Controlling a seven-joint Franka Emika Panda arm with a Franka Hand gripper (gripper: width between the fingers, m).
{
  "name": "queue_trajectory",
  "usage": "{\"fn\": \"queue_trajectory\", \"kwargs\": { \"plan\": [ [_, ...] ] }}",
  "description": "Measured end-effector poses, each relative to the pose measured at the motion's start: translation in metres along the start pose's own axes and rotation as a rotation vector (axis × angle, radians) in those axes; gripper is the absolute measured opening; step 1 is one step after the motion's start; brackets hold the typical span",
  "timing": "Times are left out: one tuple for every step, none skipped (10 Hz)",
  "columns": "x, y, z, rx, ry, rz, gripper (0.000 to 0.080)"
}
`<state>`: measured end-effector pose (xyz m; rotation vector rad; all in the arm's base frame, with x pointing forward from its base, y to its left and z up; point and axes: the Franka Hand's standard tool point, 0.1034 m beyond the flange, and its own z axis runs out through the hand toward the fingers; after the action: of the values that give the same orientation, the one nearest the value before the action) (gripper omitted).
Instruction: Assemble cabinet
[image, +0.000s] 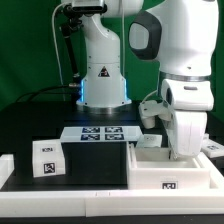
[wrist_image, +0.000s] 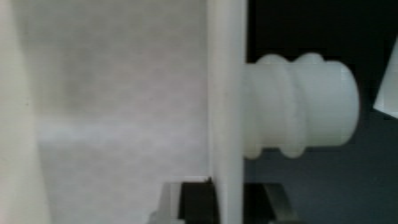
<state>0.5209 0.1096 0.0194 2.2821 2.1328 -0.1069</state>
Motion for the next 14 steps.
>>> {"fn": "queue_trajectory", "kwargs": {
  "plan": [
    [0.002, 0.0, 0.0, 0.01, -0.005, -0.005, 0.0038],
    [0.004, 0.0, 0.0, 0.01, -0.003, -0.015, 0.0038],
    [0.004, 0.001, -0.001, 0.009, -0.003, -0.035, 0.0038],
    [0.003, 0.001, -0.001, 0.009, -0.003, -0.071, 0.0038],
    [0.003, 0.0, 0.0, 0.008, -0.001, -0.069, 0.0038],
    [0.003, 0.0, 0.0, 0.008, -0.002, -0.068, 0.011],
    [0.003, 0.0, 0.0, 0.008, -0.002, -0.067, 0.011],
    [0.003, 0.0, 0.0, 0.009, -0.002, -0.067, 0.0246],
    [0.003, 0.0, 0.0, 0.009, -0.002, -0.067, 0.0483],
    [0.003, 0.0, 0.0, 0.008, -0.002, -0.067, 0.0483],
    [0.003, -0.001, -0.005, 0.002, -0.002, -0.069, 0.0622],
    [0.003, -0.004, -0.016, -0.007, -0.004, -0.067, 0.0737],
    [0.003, -0.008, -0.023, -0.011, -0.007, -0.068, 0.0737],
    [0.004, -0.013, -0.034, -0.018, -0.009, -0.064, 0.0787]
  ]
}}
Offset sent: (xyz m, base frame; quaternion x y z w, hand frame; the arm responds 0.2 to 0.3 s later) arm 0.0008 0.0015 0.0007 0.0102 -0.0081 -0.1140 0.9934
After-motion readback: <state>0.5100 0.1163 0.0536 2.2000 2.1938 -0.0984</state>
